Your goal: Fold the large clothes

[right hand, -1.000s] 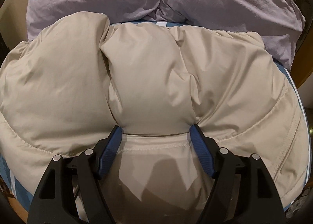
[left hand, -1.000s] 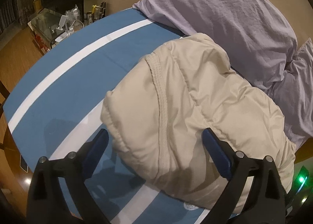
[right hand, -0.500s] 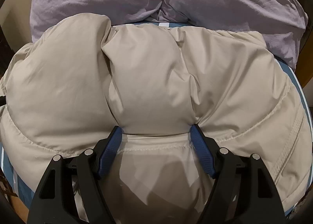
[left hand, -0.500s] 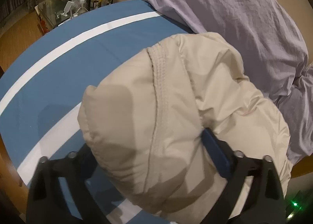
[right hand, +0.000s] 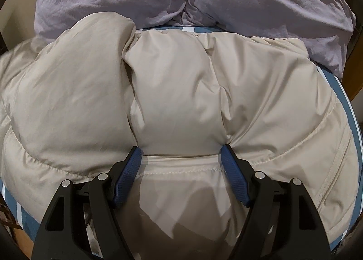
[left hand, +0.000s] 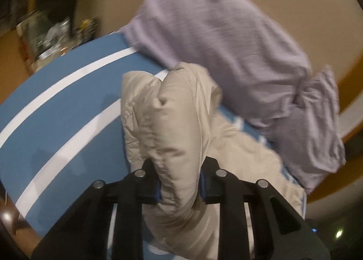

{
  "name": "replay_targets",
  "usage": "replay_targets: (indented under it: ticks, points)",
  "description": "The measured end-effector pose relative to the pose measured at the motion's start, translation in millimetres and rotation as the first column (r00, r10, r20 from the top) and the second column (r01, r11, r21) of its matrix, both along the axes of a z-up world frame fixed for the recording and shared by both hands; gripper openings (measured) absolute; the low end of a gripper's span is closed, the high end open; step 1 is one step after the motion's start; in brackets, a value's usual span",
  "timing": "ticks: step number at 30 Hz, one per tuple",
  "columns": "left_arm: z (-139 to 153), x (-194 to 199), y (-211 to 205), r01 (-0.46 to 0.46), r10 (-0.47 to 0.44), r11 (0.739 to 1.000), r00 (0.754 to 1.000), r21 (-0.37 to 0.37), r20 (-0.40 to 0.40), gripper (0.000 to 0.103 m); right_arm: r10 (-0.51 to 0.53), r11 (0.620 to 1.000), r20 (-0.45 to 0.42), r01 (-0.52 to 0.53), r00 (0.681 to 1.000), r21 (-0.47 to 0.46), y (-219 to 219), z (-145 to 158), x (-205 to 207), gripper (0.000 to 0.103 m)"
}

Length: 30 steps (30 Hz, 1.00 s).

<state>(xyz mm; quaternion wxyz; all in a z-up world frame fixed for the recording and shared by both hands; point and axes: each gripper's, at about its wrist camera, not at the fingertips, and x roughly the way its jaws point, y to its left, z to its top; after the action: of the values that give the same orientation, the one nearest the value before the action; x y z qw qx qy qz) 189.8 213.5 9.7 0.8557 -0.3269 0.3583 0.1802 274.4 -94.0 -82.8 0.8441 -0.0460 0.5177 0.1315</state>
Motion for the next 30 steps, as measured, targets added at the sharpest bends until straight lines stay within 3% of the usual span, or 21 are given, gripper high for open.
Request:
replay_targets:
  ticks: [5,14,23,30]
  points:
    - [30,16,-42,0.135,-0.138,0.99,0.988,0.044,0.074,0.024,0.002,1.0,-0.005,-0.002,1.0,0.007,-6,2,1,0.074]
    - [51,41,-124,0.344,-0.353,0.934,0.928,0.093,0.118,0.024,-0.019,0.999,0.0,0.019,1.0,0.04,-25,14,-2,0.074]
    - [49,54,-203,0.517,-0.53,0.847,0.84,0.127,0.116,0.024,-0.08,0.995,0.069,0.076,0.994,0.058,-64,37,-11,0.073]
    - [39,62,-266,0.638,-0.651,0.757,0.754,0.14,0.083,0.024,-0.199,0.98,0.108,0.198,0.974,0.023,-119,45,-17,0.073]
